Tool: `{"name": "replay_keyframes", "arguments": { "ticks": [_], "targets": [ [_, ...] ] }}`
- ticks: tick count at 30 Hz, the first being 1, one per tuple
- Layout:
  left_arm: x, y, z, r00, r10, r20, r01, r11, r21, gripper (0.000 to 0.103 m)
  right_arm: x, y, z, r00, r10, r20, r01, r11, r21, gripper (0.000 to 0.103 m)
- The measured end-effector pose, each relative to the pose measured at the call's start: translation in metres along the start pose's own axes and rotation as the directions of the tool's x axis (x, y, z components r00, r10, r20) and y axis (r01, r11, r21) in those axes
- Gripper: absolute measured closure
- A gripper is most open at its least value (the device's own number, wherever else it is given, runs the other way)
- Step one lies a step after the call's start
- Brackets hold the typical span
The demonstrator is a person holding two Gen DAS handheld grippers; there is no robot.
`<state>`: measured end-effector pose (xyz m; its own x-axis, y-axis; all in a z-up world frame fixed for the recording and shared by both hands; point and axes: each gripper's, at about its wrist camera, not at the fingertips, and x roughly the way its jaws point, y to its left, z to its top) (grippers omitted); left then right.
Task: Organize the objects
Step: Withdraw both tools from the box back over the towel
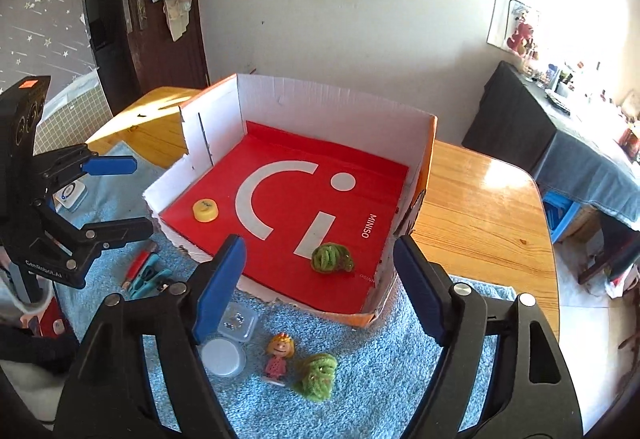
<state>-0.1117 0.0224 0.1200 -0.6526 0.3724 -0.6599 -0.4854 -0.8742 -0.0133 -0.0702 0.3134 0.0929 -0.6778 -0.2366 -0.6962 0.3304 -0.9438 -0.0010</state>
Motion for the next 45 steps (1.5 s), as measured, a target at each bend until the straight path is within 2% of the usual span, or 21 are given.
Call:
{"name": "replay_keyframes", "arguments": {
  "ticks": [2, 9, 15, 20, 26, 39, 45],
  "targets": [
    [-0.007, -0.001, -0.004, 1.0, 0.013, 0.02, -0.012, 1.0, -0.012, 0.004, -0.007, 0.003, -0.004, 1.0, -0.002, 0.021, 0.002, 1.0, 0.01, 0.025],
    [-0.028, 0.0, -0.022, 0.995, 0.047, 0.092, -0.039, 0.996, -0.086, 0.003, -0.03, 0.02, -0.024, 0.996, -0.029, 0.089, 0.027, 0.999, 0.022, 0.021],
    [-0.036, -0.004, -0.042, 0.989, 0.084, 0.118, -0.071, 0.992, -0.108, 0.001, -0.051, 0.027, -0.042, 0.985, -0.052, 0.167, 0.04, 0.997, 0.072, 0.011],
    [-0.038, -0.005, -0.06, 0.986, 0.114, 0.125, -0.095, 0.985, -0.147, 0.0, -0.056, 0.035, -0.062, 0.975, -0.095, 0.203, 0.076, 0.992, 0.099, 0.01],
    [-0.04, -0.006, -0.079, 0.981, 0.143, 0.129, -0.12, 0.978, -0.173, 0.0, -0.048, 0.04, -0.088, 0.975, -0.076, 0.208, 0.044, 0.987, 0.155, 0.008],
    [-0.03, -0.019, -0.116, 0.981, 0.171, 0.091, -0.152, 0.97, -0.188, 0.0, -0.025, 0.043, -0.129, 0.979, -0.111, 0.172, 0.072, 0.973, 0.221, 0.008],
    [-0.017, -0.02, -0.126, 0.988, 0.15, 0.044, -0.139, 0.971, -0.193, 0.0, -0.014, 0.042, -0.147, 0.983, -0.117, 0.141, 0.079, 0.965, 0.248, 0.008]
  ]
}}
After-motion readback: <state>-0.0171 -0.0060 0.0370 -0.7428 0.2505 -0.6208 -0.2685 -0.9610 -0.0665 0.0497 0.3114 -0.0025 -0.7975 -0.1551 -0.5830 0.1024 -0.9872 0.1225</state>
